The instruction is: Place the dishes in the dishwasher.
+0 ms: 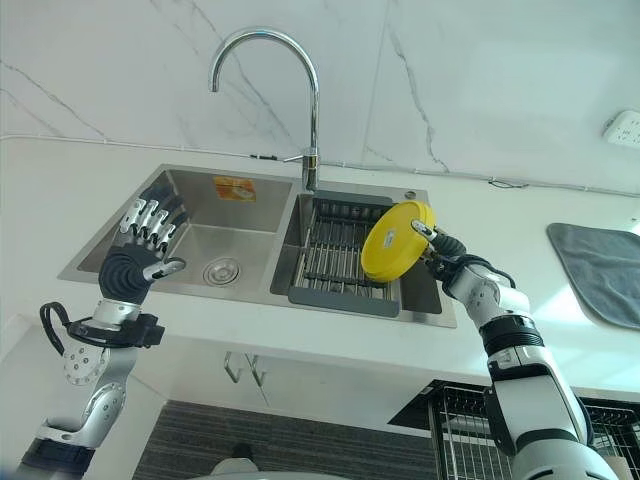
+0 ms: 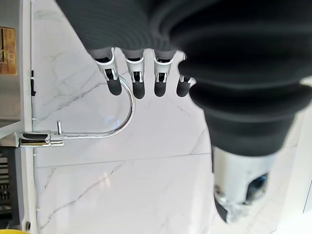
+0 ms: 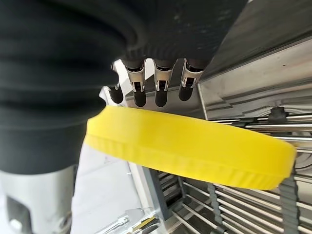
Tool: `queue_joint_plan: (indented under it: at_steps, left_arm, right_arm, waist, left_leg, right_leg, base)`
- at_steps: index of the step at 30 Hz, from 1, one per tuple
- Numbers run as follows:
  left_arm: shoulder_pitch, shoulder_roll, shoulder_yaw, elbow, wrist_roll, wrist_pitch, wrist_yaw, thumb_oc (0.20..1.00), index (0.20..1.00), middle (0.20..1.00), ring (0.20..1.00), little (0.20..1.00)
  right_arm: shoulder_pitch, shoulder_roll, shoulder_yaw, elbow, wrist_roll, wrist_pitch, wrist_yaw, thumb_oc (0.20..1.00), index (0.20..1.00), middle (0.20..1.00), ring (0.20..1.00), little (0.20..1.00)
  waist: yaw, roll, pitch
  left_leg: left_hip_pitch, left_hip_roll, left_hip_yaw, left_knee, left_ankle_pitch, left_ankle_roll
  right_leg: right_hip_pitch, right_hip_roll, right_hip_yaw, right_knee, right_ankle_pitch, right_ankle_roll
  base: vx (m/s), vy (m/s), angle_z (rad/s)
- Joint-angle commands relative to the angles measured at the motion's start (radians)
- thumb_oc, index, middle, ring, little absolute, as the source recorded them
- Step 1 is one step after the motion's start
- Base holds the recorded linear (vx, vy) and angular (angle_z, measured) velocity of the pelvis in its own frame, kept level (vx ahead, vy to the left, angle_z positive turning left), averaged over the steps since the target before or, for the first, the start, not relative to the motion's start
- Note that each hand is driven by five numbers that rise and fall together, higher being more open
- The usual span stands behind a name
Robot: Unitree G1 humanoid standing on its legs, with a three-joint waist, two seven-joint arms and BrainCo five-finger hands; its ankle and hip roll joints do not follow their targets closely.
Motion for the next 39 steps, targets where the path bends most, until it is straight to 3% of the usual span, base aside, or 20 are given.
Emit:
queue_joint_plan:
  at_steps: [1, 17, 39]
  left_arm:
    - [-0.074, 0.049, -0.046, -0.058, -0.005, -0.031, 0.01, 1.0, 1.0, 1.0, 1.0, 1.0]
    - [-0.085, 0.054, -0.054, -0.059, -0.004, -0.013, 0.02, 1.0, 1.0, 1.0, 1.0, 1.0]
    - [-0.089, 0.062, -0.064, -0.049, -0.013, 0.002, 0.017, 1.0, 1.0, 1.0, 1.0, 1.0]
  right_arm:
    - [-0.151, -0.05, 0.028, 0.033, 0.037, -0.023, 0.022, 1.0, 1.0, 1.0, 1.0, 1.0]
    - [-0.193, -0.057, 0.034, 0.134, 0.016, -0.002, 0.037, 1.0, 1.0, 1.0, 1.0, 1.0]
    - [-0.258, -0.072, 0.051, 0.219, -0.037, -0.029, 0.075, 1.0, 1.0, 1.0, 1.0, 1.0]
  waist:
    - [0.038, -0.001, -0.007]
    - [0.051, -0.001, -0.005]
    - [0.073, 0.001, 0.0]
  left_leg:
    - [0.08, 0.001, -0.026, -0.001, -0.124, -0.026]
    - [0.082, -0.003, -0.034, -0.001, -0.123, -0.025]
    - [0.08, -0.007, -0.055, -0.001, -0.122, -0.025]
  right_leg:
    - [0.006, -0.014, -0.005, 0.006, -0.072, -0.017]
    - [0.012, -0.015, -0.01, 0.006, -0.072, -0.017]
    - [0.022, -0.015, -0.02, 0.006, -0.077, -0.017]
  base:
    - [0.0, 0.0, 0.0]
    - [0.0, 0.0, 0.0]
    - [0.0, 0.0, 0.0]
